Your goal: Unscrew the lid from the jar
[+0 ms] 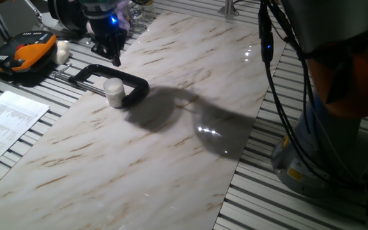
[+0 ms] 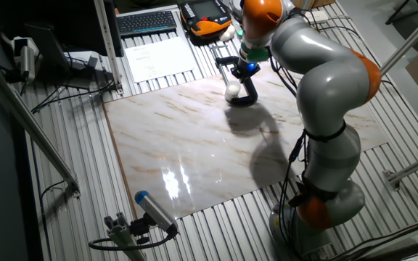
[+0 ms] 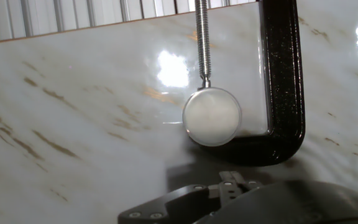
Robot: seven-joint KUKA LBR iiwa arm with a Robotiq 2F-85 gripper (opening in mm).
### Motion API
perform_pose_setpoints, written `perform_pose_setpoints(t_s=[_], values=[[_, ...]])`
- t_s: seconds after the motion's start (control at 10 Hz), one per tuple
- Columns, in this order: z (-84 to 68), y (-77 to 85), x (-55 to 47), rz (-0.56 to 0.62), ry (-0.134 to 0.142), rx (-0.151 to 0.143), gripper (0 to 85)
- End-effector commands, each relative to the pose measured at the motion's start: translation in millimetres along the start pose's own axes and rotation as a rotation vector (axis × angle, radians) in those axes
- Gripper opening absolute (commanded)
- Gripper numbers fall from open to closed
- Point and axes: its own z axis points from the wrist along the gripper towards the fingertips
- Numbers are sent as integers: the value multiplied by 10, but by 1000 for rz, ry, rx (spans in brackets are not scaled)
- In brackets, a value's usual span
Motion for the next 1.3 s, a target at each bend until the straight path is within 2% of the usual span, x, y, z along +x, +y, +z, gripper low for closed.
perform_pose_setpoints(t_s=[0.0,0.1,0.5,0.8,0.9,1.0,1.1,1.2], values=[[0,16,-20,4,-1,4,0],[11,25,-37,1,-6,16,0],[20,70,-63,8,-12,21,0],[0,75,-59,5,-17,41,0],[-25,62,-56,16,-15,41,0],[14,68,-75,19,-18,21,0],[46,80,-91,19,-24,38,0],[79,73,-113,25,-28,30,0]])
